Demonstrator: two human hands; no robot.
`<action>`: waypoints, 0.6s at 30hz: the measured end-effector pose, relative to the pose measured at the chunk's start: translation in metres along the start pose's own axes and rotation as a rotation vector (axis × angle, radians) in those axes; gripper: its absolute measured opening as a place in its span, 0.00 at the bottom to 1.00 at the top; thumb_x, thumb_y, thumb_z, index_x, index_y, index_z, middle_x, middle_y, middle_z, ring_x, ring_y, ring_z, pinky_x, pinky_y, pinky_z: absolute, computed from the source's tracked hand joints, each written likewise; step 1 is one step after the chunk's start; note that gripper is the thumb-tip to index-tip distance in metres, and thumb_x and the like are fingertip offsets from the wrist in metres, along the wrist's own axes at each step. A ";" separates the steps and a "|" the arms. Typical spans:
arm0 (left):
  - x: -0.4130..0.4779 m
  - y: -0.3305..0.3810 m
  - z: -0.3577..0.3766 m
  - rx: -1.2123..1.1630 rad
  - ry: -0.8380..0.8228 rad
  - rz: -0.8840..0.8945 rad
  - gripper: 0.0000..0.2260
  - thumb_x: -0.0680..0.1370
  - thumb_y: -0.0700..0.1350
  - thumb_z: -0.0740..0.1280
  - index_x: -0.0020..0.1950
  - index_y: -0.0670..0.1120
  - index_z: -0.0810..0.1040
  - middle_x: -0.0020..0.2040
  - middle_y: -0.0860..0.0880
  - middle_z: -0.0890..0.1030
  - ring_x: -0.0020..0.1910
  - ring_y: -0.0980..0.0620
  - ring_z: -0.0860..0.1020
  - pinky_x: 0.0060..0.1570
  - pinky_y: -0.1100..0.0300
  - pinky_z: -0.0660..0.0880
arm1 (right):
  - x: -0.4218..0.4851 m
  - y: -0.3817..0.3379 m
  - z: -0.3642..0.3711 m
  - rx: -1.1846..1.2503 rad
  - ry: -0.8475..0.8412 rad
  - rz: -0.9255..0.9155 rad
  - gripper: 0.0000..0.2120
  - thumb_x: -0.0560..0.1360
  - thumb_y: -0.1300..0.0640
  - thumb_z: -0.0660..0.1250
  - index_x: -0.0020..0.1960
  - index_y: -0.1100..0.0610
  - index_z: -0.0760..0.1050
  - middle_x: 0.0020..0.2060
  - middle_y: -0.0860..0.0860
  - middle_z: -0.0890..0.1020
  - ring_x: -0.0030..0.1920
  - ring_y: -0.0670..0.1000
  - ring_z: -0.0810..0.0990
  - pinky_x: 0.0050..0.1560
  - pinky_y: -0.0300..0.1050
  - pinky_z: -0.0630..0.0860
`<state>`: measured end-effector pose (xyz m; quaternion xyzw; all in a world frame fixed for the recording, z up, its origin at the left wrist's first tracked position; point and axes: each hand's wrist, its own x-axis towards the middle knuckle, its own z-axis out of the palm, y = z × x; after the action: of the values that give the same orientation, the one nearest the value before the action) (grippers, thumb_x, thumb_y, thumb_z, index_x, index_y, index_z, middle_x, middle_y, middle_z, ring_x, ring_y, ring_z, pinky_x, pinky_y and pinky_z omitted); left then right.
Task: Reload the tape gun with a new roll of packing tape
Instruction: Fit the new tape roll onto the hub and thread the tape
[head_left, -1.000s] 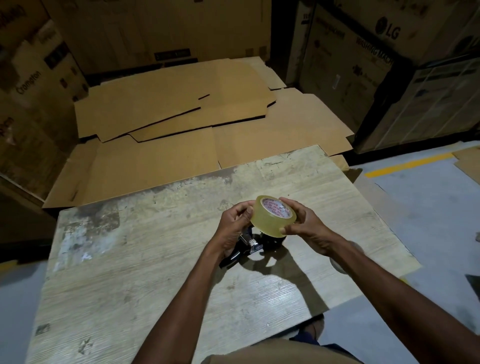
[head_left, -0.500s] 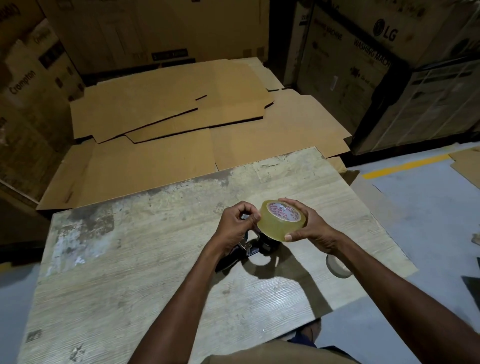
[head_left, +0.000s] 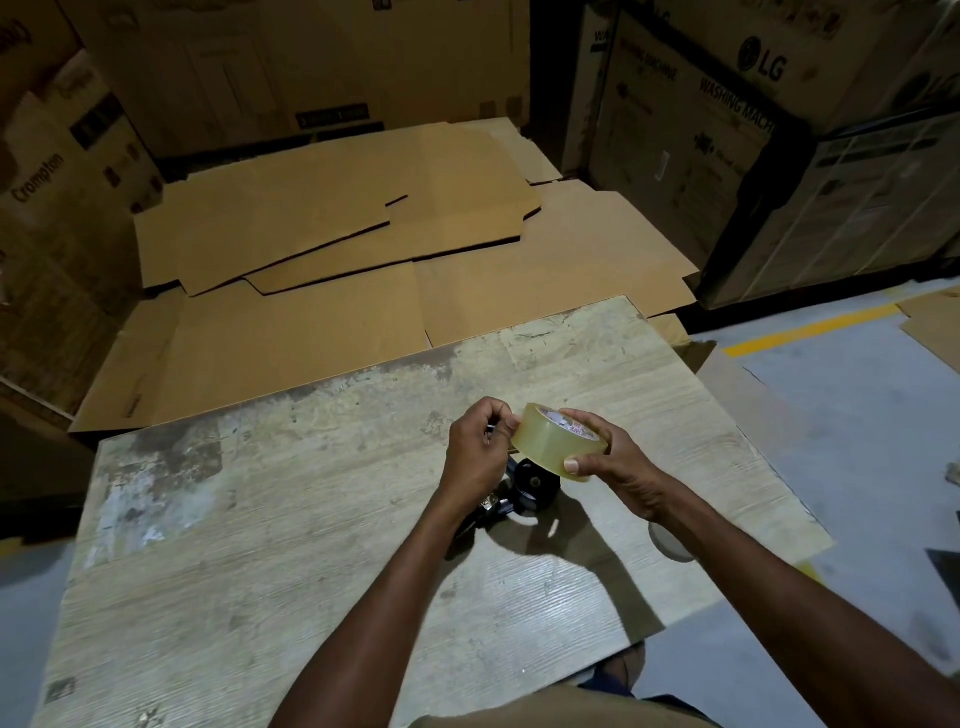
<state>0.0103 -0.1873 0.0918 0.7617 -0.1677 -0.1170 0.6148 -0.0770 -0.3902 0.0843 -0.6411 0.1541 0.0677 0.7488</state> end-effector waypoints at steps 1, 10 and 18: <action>0.000 0.001 0.001 -0.025 -0.003 -0.019 0.08 0.85 0.46 0.65 0.45 0.49 0.76 0.45 0.45 0.81 0.44 0.47 0.81 0.38 0.52 0.81 | 0.001 0.001 0.000 0.007 0.016 -0.005 0.44 0.56 0.53 0.83 0.71 0.55 0.74 0.65 0.57 0.79 0.61 0.54 0.81 0.52 0.45 0.81; 0.009 0.005 -0.008 -0.180 -0.104 -0.155 0.10 0.84 0.46 0.67 0.47 0.40 0.78 0.42 0.45 0.82 0.39 0.55 0.81 0.40 0.66 0.78 | 0.000 -0.003 -0.005 -0.052 0.072 -0.029 0.46 0.55 0.49 0.82 0.71 0.55 0.73 0.64 0.56 0.79 0.59 0.53 0.81 0.49 0.40 0.81; 0.008 -0.001 -0.004 -0.297 -0.077 -0.178 0.06 0.83 0.40 0.67 0.49 0.39 0.76 0.43 0.38 0.85 0.42 0.44 0.84 0.46 0.52 0.84 | 0.002 0.003 -0.015 -0.089 0.110 -0.019 0.48 0.55 0.48 0.84 0.72 0.56 0.73 0.64 0.56 0.80 0.61 0.54 0.81 0.51 0.41 0.81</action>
<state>0.0197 -0.1865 0.0920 0.6693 -0.1037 -0.2236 0.7009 -0.0783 -0.4041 0.0789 -0.6780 0.1858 0.0321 0.7104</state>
